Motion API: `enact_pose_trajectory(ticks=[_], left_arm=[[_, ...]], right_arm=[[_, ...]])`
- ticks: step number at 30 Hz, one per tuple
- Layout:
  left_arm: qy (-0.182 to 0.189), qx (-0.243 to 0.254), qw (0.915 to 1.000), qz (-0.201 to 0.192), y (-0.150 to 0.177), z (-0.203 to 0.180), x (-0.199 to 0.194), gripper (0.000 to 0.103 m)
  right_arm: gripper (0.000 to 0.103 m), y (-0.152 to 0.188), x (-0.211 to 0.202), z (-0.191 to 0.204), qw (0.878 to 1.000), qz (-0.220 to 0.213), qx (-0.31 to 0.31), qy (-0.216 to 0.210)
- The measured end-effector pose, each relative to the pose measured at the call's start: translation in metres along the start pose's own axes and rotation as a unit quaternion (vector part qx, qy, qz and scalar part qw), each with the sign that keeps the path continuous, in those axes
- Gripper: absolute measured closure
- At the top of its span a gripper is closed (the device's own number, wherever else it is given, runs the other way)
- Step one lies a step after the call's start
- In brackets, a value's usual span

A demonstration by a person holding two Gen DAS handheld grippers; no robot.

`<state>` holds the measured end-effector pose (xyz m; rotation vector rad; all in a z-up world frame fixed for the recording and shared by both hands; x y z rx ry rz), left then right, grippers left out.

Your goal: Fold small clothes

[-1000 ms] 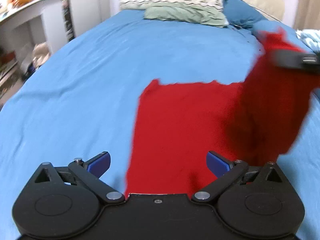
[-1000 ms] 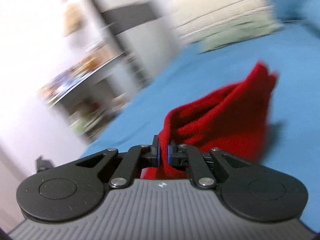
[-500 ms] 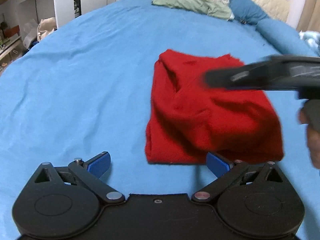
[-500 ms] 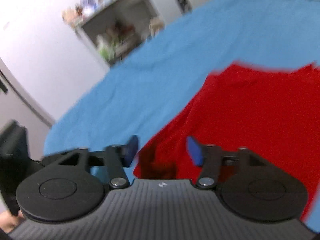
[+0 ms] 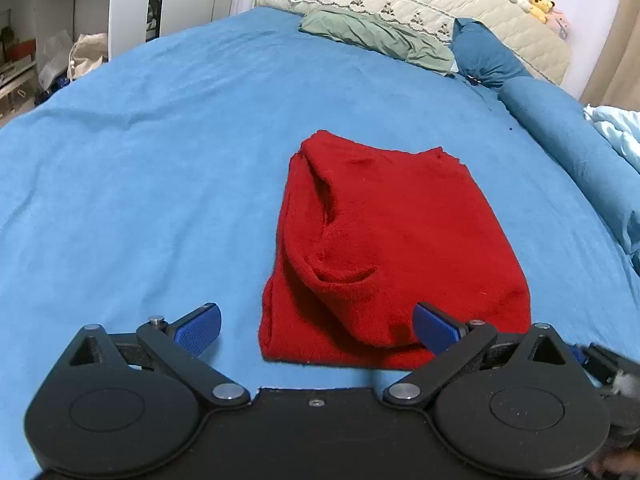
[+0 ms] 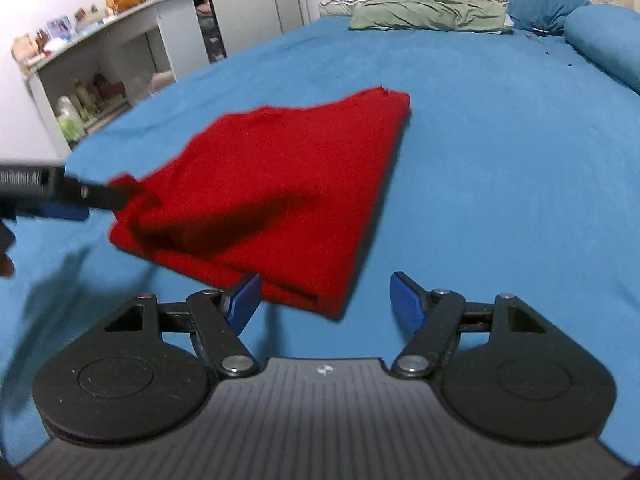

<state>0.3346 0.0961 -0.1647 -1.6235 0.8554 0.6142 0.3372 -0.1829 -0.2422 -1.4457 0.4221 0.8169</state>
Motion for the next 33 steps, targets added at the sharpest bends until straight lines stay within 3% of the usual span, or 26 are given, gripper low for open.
enact_pose_trajectory(ticks=[5,16,23,33], left_arm=[[-0.006,-0.003,1.0,-0.001,0.0,0.0,0.009,0.0],[-0.008,-0.005,0.9999,-0.008,-0.003,0.004,0.013,0.0],[-0.008,-0.005,0.9999,-0.01,-0.003,0.003,0.014,0.0],[-0.016,-0.009,0.9997,-0.014,-0.006,0.0,0.02,0.0]], right_arm=[[0.018,0.003,0.023,0.005,0.999,-0.016,0.032,0.016],[0.017,0.007,0.029,0.023,0.997,-0.023,-0.027,0.07],[0.018,0.014,0.031,0.023,0.996,-0.027,-0.021,0.082],[0.012,0.008,0.036,0.026,0.99,-0.034,-0.012,0.135]])
Point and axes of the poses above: each gripper's, at about its wrist camera, not at the fingertips, and x roughly the way its jaws point, z to its left, y to its underside, the point moved 1 cm from there along x, roughly the way its jaws point, and after that the axes turned 5 degrees about z, right-handed, at the moved point
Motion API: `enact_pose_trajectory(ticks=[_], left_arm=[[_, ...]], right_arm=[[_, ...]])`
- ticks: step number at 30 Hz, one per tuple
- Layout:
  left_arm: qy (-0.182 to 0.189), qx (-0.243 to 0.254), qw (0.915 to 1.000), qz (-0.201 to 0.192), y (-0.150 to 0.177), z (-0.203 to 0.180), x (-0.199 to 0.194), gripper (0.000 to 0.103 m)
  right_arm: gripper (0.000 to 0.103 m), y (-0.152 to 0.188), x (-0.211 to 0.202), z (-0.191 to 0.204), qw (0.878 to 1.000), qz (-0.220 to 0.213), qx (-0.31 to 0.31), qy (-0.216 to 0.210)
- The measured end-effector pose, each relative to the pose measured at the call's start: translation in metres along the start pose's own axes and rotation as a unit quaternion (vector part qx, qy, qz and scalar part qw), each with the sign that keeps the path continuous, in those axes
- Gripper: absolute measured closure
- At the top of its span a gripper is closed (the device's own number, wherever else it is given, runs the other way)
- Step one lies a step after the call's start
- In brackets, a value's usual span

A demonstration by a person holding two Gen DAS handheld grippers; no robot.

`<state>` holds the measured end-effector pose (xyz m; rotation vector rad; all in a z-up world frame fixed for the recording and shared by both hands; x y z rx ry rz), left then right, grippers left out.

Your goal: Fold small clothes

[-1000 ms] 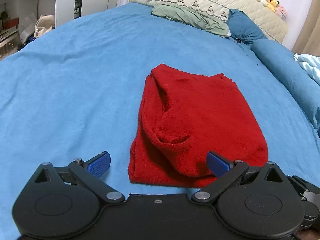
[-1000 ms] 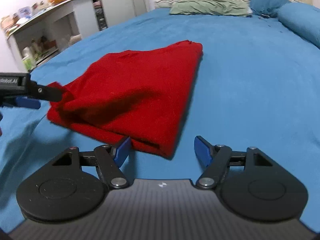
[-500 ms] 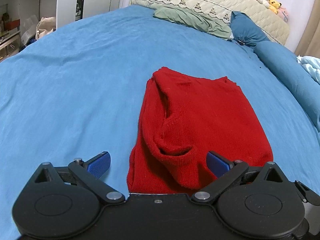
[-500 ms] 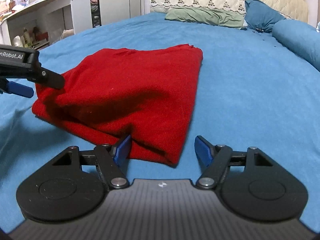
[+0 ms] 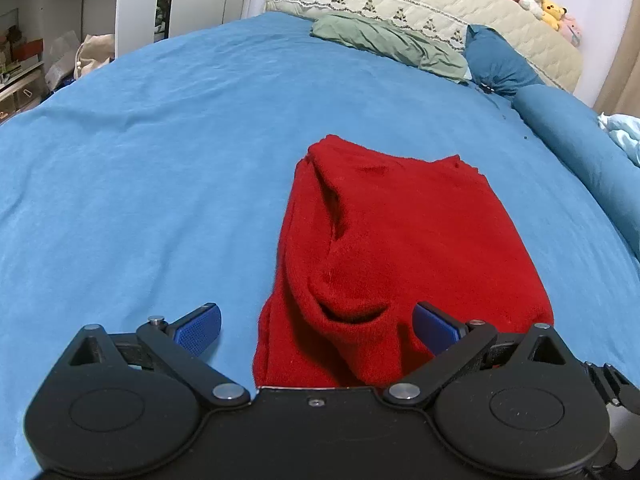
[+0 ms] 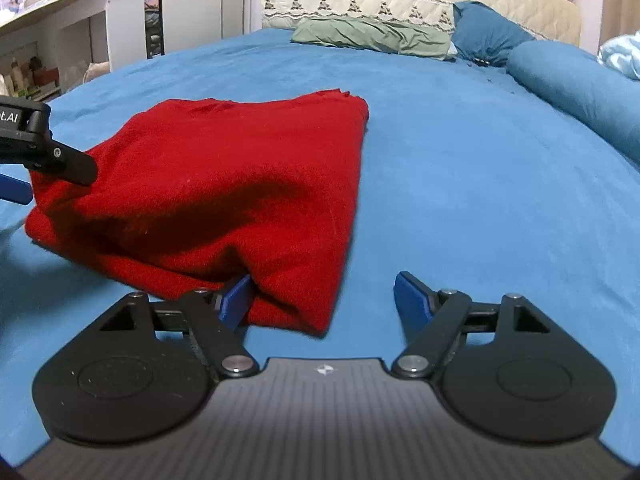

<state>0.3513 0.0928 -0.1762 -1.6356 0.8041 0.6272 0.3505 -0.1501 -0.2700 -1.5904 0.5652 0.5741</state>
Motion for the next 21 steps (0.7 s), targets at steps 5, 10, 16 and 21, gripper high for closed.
enact_pose_trajectory(ticks=[5,10,16,21], left_arm=[[-0.024,0.018,0.9995,-0.004,0.004,0.01,-0.002,0.001],[-0.054,0.052,0.9972,0.007,0.023,0.031,0.01,0.005],[-0.059,0.052,0.9969,0.006,0.023,0.031,0.001,0.006],[-0.065,0.083,0.9942,-0.02,0.004,0.016,-0.028,0.004]], right_arm=[[0.018,-0.004,-0.02,-0.018,0.998,-0.035,-0.013,0.05],[0.017,0.019,-0.027,-0.036,0.997,-0.012,-0.053,0.049],[0.017,0.021,-0.025,-0.059,0.999,0.01,-0.021,0.024],[0.012,-0.009,-0.045,-0.084,0.999,0.012,0.006,-0.038]])
Point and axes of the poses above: each gripper's, at about its wrist camera, not at the fingertips, and x roughly the way its jaws point, z to its left, y to its underside, the point moved 1 cm from there along x, roughly the way its jaws point, and after that the axes turned 5 degrees about z, right-handed, at the moved point
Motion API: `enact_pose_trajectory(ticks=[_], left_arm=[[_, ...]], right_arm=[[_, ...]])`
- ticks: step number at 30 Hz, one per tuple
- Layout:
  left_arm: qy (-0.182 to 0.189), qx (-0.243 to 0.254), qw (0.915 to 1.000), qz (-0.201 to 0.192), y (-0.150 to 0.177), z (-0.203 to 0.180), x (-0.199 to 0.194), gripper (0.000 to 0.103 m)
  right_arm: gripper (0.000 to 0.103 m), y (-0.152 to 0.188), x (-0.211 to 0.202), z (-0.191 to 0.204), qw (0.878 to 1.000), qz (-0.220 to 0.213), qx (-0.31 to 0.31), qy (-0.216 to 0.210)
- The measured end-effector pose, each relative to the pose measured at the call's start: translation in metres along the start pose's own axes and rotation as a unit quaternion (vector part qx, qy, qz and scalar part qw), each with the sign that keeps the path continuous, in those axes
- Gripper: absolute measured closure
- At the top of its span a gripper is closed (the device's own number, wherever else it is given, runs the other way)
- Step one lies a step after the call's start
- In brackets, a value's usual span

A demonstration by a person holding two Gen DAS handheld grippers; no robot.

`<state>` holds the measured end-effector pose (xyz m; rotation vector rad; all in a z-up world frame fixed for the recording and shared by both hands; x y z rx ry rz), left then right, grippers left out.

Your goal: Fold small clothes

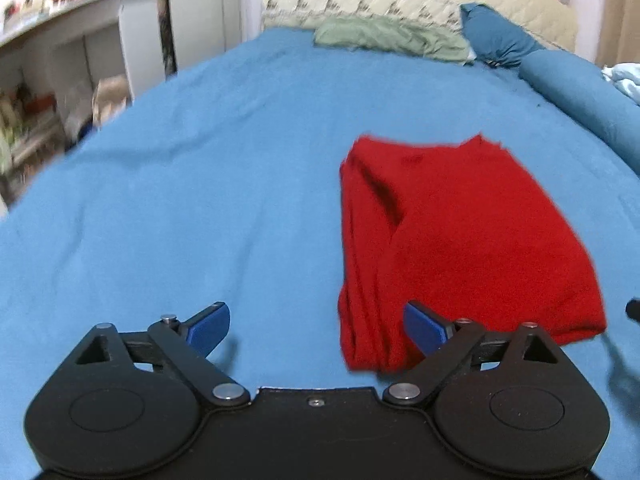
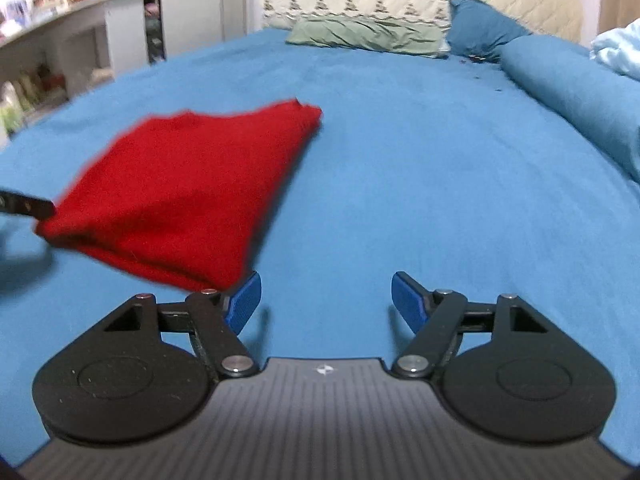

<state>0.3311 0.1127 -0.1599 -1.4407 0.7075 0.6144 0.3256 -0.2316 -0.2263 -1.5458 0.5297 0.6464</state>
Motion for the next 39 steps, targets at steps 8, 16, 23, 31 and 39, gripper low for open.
enact_pose_trajectory(ticks=[8,16,23,31,39], left_arm=[[0.105,-0.009,0.9935,0.044,-0.062,0.001,0.056,0.0],[0.167,-0.062,0.9814,0.071,-0.07,0.006,0.113,0.007],[0.205,-0.096,0.9689,0.099,-0.084,0.002,0.114,0.066],[0.238,-0.071,0.9677,0.042,-0.081,-0.027,0.022,0.088],[0.275,-0.067,0.9566,0.069,-0.008,-0.094,-0.011,0.088]], right_arm=[[0.0,-0.089,0.026,-0.039,0.978,0.068,0.109,-0.166],[0.008,-0.104,0.112,-0.019,0.956,0.118,0.163,-0.211],[0.058,-0.102,0.133,-0.006,0.953,0.116,0.167,-0.224],[0.067,-0.119,0.05,-0.008,0.963,0.071,0.123,-0.228],[0.067,-0.045,-0.036,-0.06,0.966,0.092,0.153,-0.189]])
Point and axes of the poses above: each gripper's, at about its wrist camera, not at the fingertips, and x roughly the way its jaws point, z to its left, y to its underside, the point moved 1 cm from there along x, roughly the way its jaws point, and after that the axes turned 5 degrees about z, right-handed, at the moved point
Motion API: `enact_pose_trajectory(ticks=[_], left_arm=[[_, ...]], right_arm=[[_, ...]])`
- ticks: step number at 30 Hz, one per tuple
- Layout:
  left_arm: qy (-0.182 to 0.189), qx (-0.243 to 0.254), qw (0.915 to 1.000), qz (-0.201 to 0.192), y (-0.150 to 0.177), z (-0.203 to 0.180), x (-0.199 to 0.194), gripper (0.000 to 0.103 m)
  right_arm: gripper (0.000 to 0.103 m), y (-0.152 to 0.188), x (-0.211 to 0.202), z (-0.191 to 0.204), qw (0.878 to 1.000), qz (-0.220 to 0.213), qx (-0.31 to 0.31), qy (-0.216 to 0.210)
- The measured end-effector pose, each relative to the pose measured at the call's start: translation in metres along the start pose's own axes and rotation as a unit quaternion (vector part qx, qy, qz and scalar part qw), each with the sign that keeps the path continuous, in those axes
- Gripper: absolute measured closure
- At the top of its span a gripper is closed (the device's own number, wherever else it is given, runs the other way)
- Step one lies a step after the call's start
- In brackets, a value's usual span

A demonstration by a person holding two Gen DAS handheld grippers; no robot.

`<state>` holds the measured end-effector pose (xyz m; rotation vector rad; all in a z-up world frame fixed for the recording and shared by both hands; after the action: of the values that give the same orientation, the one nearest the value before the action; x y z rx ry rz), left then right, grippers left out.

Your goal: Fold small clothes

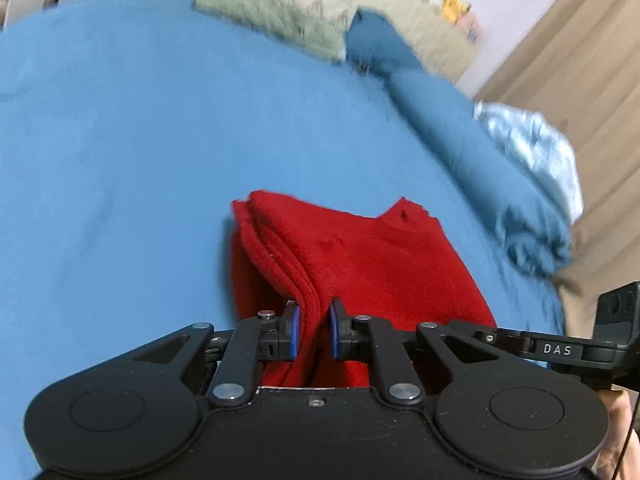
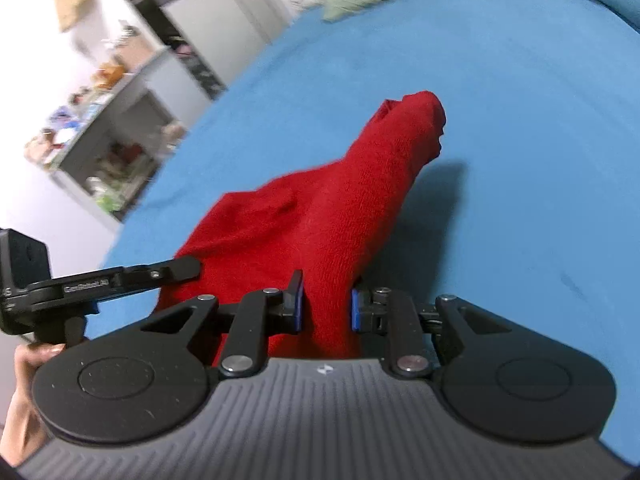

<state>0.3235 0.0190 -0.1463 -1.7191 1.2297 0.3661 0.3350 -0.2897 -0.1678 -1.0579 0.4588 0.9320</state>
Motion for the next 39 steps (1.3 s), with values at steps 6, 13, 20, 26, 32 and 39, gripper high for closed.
enact_pose_trajectory(ticks=[6,13,20,26,32,39], left_arm=[[-0.036,0.024,0.999,-0.007,0.028,-0.017,0.015,0.087],[-0.115,0.101,0.9872,-0.046,0.025,-0.028,-0.001,0.037],[-0.175,0.125,0.9766,-0.003,0.035,-0.009,0.04,0.035],[-0.193,0.125,0.9732,-0.014,0.028,-0.025,0.02,0.038],[-0.191,0.12,0.972,-0.067,0.03,-0.075,-0.07,0.028],[-0.195,0.121,0.9668,-0.114,0.071,-0.131,-0.17,0.0]], right_arm=[[0.066,0.049,0.01,-0.054,0.997,0.011,0.075,0.013],[0.017,0.047,-0.006,-0.028,0.997,-0.016,0.019,0.079],[0.017,0.058,0.006,-0.028,0.983,-0.014,-0.023,0.183],[0.018,0.06,-0.003,-0.026,0.982,-0.016,-0.028,0.185],[0.016,0.064,-0.082,0.028,0.981,-0.061,-0.059,0.177],[0.0,0.097,-0.182,0.097,0.973,-0.099,-0.074,0.195]])
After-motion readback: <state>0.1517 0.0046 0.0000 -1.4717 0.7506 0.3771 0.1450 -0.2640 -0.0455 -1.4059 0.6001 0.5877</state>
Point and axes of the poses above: each gripper's, at about its wrist camera, not at the fingertips, and x roughly the way its jaws point, z to its left, y to its underside, the point moved 1 cm from there along x, roughly the way its jaws point, and after that the axes turned 5 degrees about z, right-handed, at the moved point
